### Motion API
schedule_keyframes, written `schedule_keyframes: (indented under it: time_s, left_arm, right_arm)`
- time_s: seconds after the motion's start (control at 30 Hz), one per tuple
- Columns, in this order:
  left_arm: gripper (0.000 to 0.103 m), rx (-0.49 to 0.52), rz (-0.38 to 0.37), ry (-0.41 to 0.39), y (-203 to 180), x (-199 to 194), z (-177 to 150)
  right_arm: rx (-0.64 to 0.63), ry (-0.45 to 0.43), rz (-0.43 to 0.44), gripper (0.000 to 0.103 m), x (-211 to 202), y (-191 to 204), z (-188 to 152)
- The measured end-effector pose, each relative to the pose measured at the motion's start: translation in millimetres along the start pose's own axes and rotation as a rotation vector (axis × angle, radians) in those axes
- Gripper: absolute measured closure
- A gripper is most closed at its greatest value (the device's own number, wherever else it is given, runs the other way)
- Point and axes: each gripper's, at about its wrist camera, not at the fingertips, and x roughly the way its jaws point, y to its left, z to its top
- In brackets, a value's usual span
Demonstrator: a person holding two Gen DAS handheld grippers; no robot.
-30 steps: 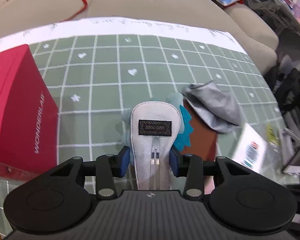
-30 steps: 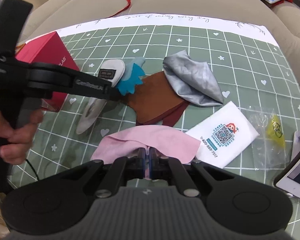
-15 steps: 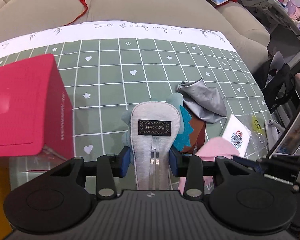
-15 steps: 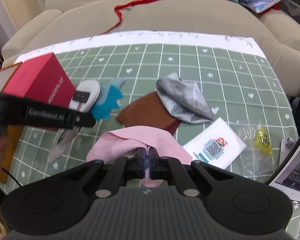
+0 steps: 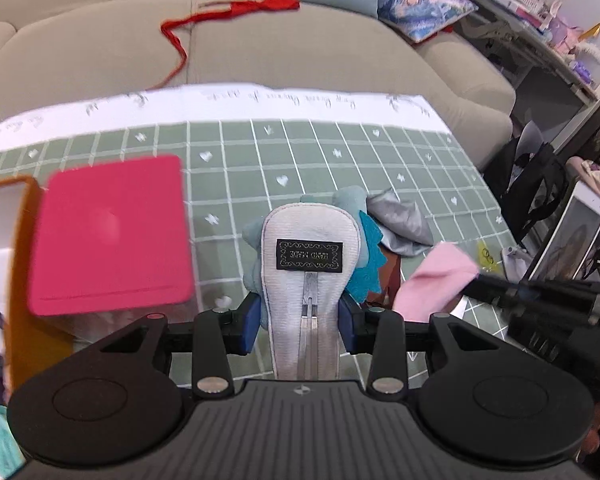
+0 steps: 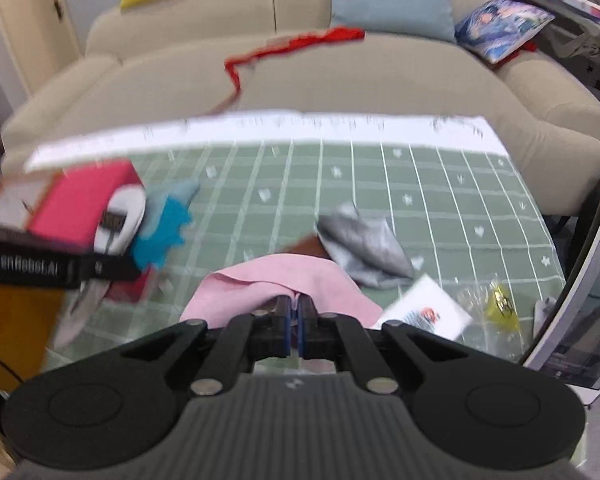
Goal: Organize soft objects
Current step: 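Lift and carry the white-teal plush and pink cloth with both tools toward the white box, then lower both tools into the white box and open them to release plush and cloth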
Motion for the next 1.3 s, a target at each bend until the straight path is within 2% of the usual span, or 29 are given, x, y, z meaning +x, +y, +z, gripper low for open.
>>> schedule_keyframes:
  time_s: [0.07,0.13,0.23,0.5,0.73,0.9,1.1,1.3]
  left_arm:
    - [0.058,-0.007,0.006,-0.015,9.3,-12.4,3.3]
    - [0.058,-0.014,0.014,-0.042,21.3,-27.1,6.4]
    - [0.058,-0.026,0.028,-0.078,40.8,-48.4,7.9]
    - [0.058,-0.045,0.070,-0.149,89.3,-92.6,7.1]
    - [0.058,-0.175,0.139,-0.223,156.2,-121.1,-9.1]
    - [0.058,-0.248,0.267,-0.244,199.7,-119.9,-15.4]
    - [0.058,-0.262,0.373,-0.238,231.4,-101.6,-20.2]
    - [0.058,-0.272,0.401,-0.203,262.0,-79.5,-26.2]
  right_arm:
    - [0.083,-0.053,0.036,0.103,-10.5,0.0,7.3]
    - [0.108,-0.083,0.057,0.103,-18.2,6.6,13.4]
    - [0.081,-0.116,0.035,0.103,-27.5,31.3,22.5]
    - [0.001,-0.202,0.126,0.103,-43.1,115.9,51.5]
    - [-0.139,-0.251,0.181,0.103,-51.6,208.7,61.4]
    - [-0.209,-0.228,0.221,0.103,-37.7,264.4,71.4]
    - [-0.251,-0.157,0.283,0.103,-7.6,317.3,76.4]
    - [-0.286,-0.067,0.258,0.103,40.8,357.6,79.1]
